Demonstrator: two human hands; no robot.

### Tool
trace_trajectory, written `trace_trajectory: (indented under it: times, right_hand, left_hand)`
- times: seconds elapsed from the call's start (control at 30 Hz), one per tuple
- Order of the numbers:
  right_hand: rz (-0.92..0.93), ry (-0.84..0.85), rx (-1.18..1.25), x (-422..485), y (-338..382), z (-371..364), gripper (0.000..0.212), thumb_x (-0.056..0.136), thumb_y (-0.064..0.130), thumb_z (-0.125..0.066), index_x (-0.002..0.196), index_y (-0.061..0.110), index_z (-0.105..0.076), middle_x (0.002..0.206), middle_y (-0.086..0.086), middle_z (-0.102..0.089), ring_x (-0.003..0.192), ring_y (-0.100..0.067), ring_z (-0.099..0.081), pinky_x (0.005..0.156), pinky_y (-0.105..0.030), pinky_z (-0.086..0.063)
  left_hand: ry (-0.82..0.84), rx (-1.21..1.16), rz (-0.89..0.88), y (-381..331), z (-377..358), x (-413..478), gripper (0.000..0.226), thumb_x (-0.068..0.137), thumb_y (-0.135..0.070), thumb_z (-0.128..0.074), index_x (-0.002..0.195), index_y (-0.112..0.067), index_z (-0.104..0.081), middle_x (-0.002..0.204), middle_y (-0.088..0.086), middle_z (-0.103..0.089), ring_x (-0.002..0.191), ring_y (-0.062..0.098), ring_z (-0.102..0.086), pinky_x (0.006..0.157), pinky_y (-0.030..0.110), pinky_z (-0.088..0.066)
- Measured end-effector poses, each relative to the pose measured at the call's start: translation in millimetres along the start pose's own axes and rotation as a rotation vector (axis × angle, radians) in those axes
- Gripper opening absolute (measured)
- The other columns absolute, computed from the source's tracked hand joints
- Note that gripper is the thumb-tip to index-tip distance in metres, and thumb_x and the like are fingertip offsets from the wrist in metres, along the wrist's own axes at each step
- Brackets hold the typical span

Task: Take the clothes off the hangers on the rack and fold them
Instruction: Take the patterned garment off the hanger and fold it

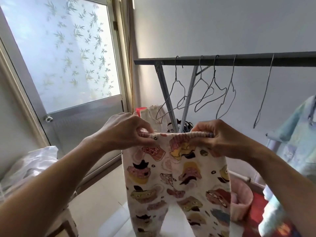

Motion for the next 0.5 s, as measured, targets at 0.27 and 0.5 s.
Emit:
trace_trajectory:
  times: [0.27,0.5]
  right_hand:
    - [0.152,-0.099,-0.062,6.8,28.4,2.7,0.005,0.088,0.02,-0.066,0.092,0.023,-0.068,0.08,-0.004,-0.072,0.072,-0.02,-0.071,0.062,-0.035,-0.061]
    - [0.145,-0.036,-0.072,7.4,33.5,-4.1,0.009,0.088,0.014,-0.068,0.096,0.016,-0.066,0.084,-0.006,-0.071,0.074,-0.02,-0.071,0.062,-0.032,-0.06]
  left_hand:
    - [-0.057,-0.011,-0.061,-6.1,-0.1,3.8,0.046,0.071,-0.069,-0.064,0.106,-0.039,-0.069,0.113,-0.019,-0.054,0.108,0.003,-0.033,0.088,0.031,-0.026]
    - [0.139,-0.235,-0.139,-33.2,-12.2,10.5,0.025,0.085,-0.042,-0.07,0.107,-0.032,-0.071,0.114,-0.014,-0.062,0.115,0.007,-0.047,0.102,0.037,-0.039]
Point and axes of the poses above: each hand's wrist, its own x-axis towards the middle knuckle, its own z-axis out of the back of the hand, y = z × x, the point moved 7 cm from there along x, towards the middle knuckle
